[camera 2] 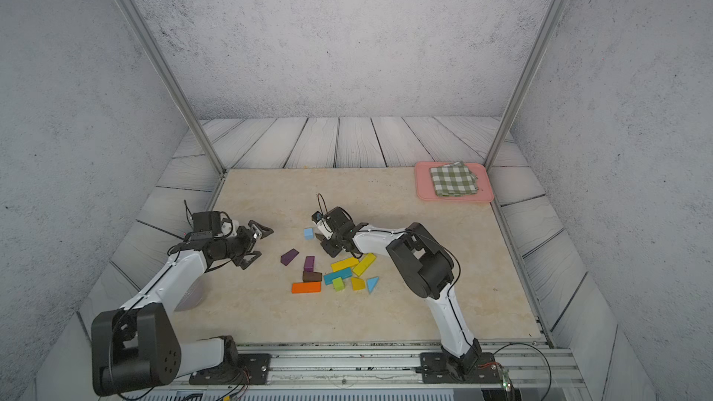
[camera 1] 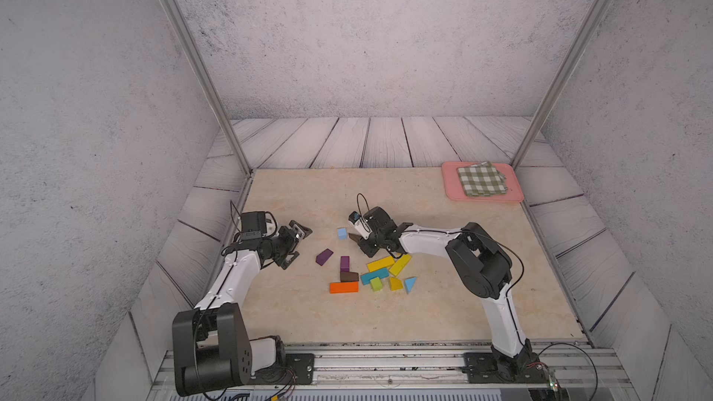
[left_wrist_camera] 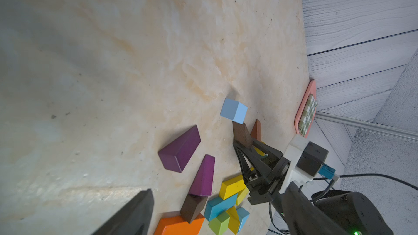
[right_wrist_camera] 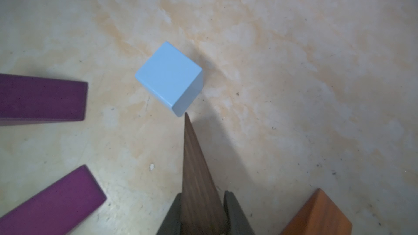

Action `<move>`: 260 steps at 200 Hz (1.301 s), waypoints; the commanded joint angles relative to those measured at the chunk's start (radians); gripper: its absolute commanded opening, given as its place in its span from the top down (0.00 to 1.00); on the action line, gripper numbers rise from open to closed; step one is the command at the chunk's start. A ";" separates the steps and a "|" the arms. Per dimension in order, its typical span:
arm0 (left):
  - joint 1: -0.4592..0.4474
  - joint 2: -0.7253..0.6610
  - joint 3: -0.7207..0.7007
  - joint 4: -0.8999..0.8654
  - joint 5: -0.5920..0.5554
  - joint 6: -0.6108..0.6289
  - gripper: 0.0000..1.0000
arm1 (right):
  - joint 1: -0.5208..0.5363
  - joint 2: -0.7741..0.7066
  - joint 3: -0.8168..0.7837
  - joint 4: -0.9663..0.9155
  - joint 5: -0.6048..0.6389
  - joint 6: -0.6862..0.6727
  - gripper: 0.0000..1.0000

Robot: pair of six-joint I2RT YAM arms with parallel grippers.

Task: Assemble a small pinwheel with building blocks
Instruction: Assemble the building block at the center of the board.

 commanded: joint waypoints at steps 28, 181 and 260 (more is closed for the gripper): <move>0.009 -0.031 -0.003 -0.028 -0.013 0.025 0.04 | -0.012 0.008 -0.001 -0.035 0.016 -0.013 0.78; 0.009 -0.043 -0.008 -0.060 -0.030 0.054 0.04 | -0.012 0.035 0.038 -0.044 -0.027 -0.025 0.76; 0.009 -0.034 0.001 -0.075 -0.034 0.071 0.04 | -0.012 0.067 0.057 -0.040 -0.051 -0.022 0.75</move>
